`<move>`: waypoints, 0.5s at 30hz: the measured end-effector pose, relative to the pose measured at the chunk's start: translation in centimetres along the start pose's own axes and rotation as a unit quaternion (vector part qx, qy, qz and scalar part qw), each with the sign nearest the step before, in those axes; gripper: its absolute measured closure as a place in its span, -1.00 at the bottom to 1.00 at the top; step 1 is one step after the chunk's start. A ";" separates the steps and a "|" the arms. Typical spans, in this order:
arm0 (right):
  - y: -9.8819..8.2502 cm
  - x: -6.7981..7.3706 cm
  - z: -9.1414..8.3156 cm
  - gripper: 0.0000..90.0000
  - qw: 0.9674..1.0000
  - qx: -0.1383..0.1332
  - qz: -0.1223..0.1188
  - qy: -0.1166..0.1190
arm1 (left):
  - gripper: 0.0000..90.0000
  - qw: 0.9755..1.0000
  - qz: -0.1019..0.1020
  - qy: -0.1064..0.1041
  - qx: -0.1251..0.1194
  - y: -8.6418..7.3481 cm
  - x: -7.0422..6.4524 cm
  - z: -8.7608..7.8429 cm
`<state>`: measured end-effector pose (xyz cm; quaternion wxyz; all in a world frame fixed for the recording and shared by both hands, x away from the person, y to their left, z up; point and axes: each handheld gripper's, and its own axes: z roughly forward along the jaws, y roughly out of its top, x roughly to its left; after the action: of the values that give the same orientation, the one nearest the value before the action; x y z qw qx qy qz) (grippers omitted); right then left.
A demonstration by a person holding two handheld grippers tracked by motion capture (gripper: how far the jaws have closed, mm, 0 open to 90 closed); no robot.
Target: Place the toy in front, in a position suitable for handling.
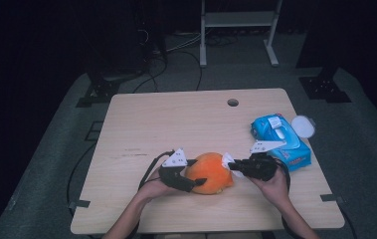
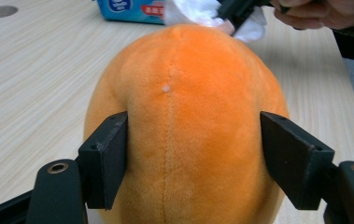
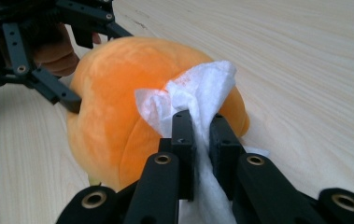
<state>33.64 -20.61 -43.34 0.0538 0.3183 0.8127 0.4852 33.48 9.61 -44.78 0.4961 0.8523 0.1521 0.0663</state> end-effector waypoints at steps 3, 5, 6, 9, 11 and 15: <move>0.3 0.0 0.1 0.82 1.000 -0.008 0.002 0.000 | -0.39 1.000 0.020 -0.006 0.003 0.1 -0.6 0.1; 0.7 -0.2 0.2 0.82 1.000 -0.023 0.011 0.006 | -0.39 0.999 0.037 -0.013 0.005 0.3 -1.1 0.3; 0.9 -0.2 0.3 0.82 1.000 -0.026 0.015 0.008 | -0.39 0.999 0.048 -0.014 0.006 0.3 -1.3 0.3; 1.0 -0.3 0.7 0.82 0.999 -0.027 0.018 0.009 | -0.39 0.999 0.049 -0.007 0.011 0.5 -1.5 0.4; 0.8 -0.4 0.8 0.82 1.000 -0.020 0.022 0.010 | -0.40 0.999 0.040 -0.003 0.010 0.4 -1.2 0.4; 0.2 -0.5 0.5 0.82 0.999 -0.006 0.036 0.013 | -0.41 1.000 0.026 0.000 0.005 0.2 -0.8 0.2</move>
<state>34.36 -20.47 -43.53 0.0276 0.3410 0.7985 0.4954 32.85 9.12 -44.67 0.4898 0.8585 0.1303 0.0781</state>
